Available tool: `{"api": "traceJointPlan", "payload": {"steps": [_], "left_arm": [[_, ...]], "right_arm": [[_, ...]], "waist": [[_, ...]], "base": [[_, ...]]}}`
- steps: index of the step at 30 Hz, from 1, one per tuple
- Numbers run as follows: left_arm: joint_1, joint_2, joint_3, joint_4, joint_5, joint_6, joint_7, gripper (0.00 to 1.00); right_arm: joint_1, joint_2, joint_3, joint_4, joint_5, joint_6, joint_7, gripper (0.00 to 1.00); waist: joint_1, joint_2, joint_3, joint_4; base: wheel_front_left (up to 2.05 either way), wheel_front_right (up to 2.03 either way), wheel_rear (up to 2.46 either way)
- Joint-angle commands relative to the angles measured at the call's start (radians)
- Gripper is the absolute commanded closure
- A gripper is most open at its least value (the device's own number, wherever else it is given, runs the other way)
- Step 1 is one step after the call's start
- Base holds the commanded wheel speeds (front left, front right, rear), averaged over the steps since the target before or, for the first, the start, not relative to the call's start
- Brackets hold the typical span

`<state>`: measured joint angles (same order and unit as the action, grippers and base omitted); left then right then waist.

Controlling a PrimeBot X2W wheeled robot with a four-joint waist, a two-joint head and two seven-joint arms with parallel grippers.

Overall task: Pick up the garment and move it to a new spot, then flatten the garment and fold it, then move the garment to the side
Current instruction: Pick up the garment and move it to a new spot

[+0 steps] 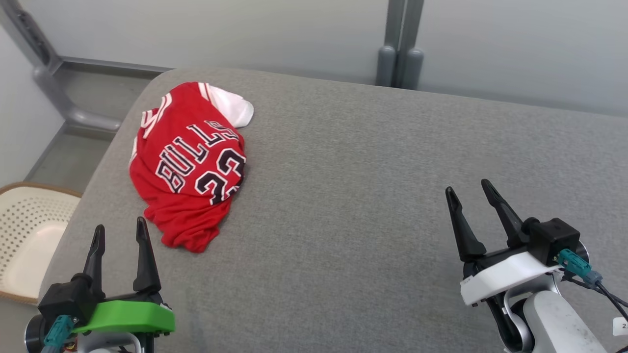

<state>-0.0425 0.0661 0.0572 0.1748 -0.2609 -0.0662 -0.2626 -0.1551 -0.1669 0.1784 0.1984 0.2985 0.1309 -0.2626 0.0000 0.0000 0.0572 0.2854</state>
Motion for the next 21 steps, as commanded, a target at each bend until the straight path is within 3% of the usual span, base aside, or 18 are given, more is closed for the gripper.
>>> {"api": "traceJointPlan", "payload": {"steps": [1,12,16,21], "left_arm": [[0.004,-0.002,0.004,0.001,-0.008,0.005,-0.003,0.00],[-0.012,-0.005,0.024,0.003,-0.029,0.001,-0.003,0.00],[-0.077,0.036,0.015,0.010,-0.049,-0.020,0.053,0.00],[-0.214,0.115,0.035,0.041,-0.113,-0.039,0.205,0.00]], "right_arm": [[-0.014,-0.007,0.004,0.001,0.006,0.000,-0.003,0.00],[-0.038,-0.028,0.036,-0.009,0.009,0.000,-0.003,0.00],[-0.056,-0.036,0.049,-0.032,0.005,0.000,-0.003,0.00],[-0.088,-0.044,0.070,-0.070,-0.004,0.000,-0.003,0.00]], "waist": [[0.0000,0.0000,0.009,0.078],[0.0000,0.0000,0.035,0.103],[0.0000,0.0000,0.064,0.086],[0.0000,0.0000,0.118,0.045]], "base": [[0.00,0.00,0.00],[0.00,0.00,0.00],[0.00,0.00,0.00],[0.00,0.00,0.00]]}}
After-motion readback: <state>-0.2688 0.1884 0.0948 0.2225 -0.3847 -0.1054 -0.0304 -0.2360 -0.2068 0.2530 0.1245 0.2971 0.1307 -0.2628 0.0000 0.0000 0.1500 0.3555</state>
